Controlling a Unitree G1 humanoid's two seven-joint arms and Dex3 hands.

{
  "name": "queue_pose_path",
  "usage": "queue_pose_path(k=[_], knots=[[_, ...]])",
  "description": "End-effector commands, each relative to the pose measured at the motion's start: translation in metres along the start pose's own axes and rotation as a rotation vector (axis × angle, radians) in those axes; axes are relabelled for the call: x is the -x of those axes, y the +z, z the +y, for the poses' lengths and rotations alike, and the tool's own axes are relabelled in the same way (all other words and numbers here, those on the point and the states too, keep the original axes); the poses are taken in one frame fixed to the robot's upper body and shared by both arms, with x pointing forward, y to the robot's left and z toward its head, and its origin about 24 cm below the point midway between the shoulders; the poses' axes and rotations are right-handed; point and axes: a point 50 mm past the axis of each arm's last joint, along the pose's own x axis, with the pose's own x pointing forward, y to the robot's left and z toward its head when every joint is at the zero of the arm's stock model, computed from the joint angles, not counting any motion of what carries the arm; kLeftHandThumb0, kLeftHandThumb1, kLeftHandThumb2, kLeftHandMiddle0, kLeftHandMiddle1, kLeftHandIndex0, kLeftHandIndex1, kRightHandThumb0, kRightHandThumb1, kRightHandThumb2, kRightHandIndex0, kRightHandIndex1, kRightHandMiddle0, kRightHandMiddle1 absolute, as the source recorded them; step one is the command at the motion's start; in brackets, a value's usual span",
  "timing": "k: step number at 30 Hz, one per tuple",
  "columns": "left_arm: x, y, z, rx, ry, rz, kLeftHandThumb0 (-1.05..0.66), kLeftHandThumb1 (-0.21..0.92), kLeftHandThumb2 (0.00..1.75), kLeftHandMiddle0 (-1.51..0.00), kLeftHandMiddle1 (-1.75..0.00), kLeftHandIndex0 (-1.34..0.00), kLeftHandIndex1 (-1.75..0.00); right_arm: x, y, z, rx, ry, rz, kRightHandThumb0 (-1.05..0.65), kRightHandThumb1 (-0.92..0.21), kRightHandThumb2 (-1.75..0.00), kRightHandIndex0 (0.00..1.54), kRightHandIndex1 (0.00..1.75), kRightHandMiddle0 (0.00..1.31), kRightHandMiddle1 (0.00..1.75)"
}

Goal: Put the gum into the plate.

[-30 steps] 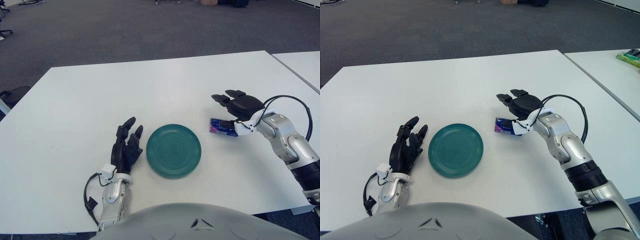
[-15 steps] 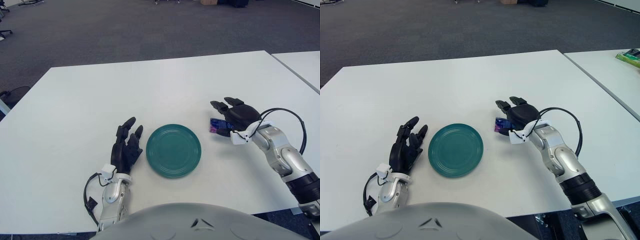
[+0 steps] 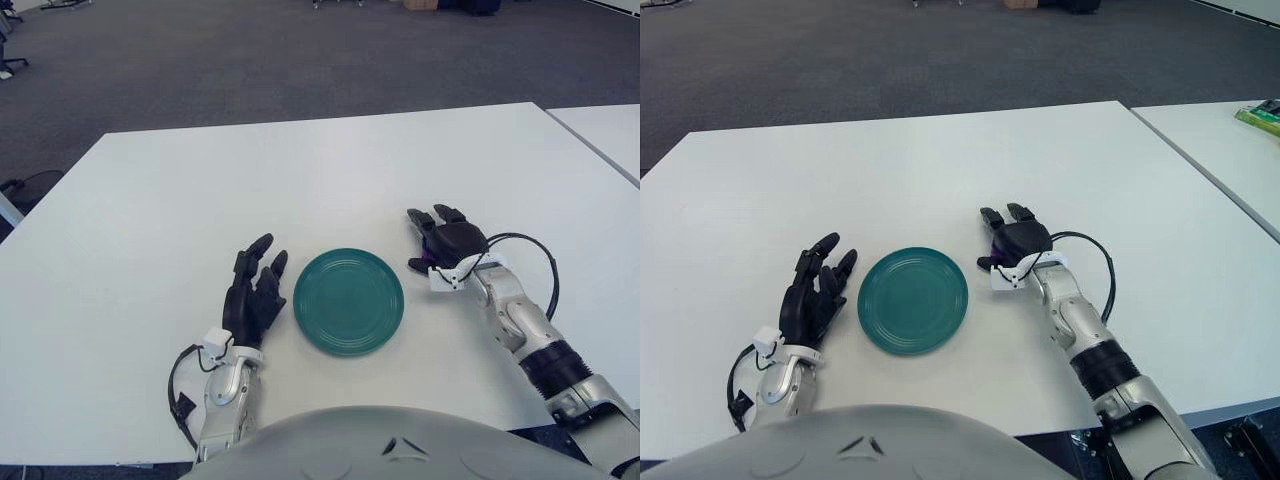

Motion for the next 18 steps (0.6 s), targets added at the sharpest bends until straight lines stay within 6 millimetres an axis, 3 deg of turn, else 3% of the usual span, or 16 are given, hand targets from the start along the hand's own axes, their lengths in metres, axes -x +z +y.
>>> queue_pose_path(k=[1,8,12,18], knots=[[0.002,-0.007,0.003,0.005,0.01,0.057,-0.77,0.92,0.82,-0.55,-0.04,-0.08,-0.87,-0.001,-0.002,0.021,-0.03,0.04,0.036,-1.05,-0.92,-0.87,0.09,0.01,0.0,0.16],[0.001,-0.007,0.003,0.009,0.011,0.058,-0.77,0.92,0.81,-0.55,-0.04,-0.09,-0.87,-0.016,-0.009,0.043,-0.036,0.073,0.09,-1.05,-0.92,-0.85,0.13,0.01,0.0,0.22],[0.001,-0.007,0.001,0.008,0.005,0.056,-0.77,0.92,0.8,-0.56,-0.04,-0.09,-0.88,-0.028,-0.026,0.055,-0.058,0.131,0.161,-1.03,-0.92,-0.83,0.16,0.01,0.0,0.26],[0.002,-0.006,0.0,0.01,0.007,0.055,-0.78,0.92,0.79,-0.57,-0.05,-0.11,-0.89,-0.028,-0.039,0.058,-0.059,0.159,0.191,-0.96,-0.92,-0.74,0.31,0.05,0.0,0.43]])
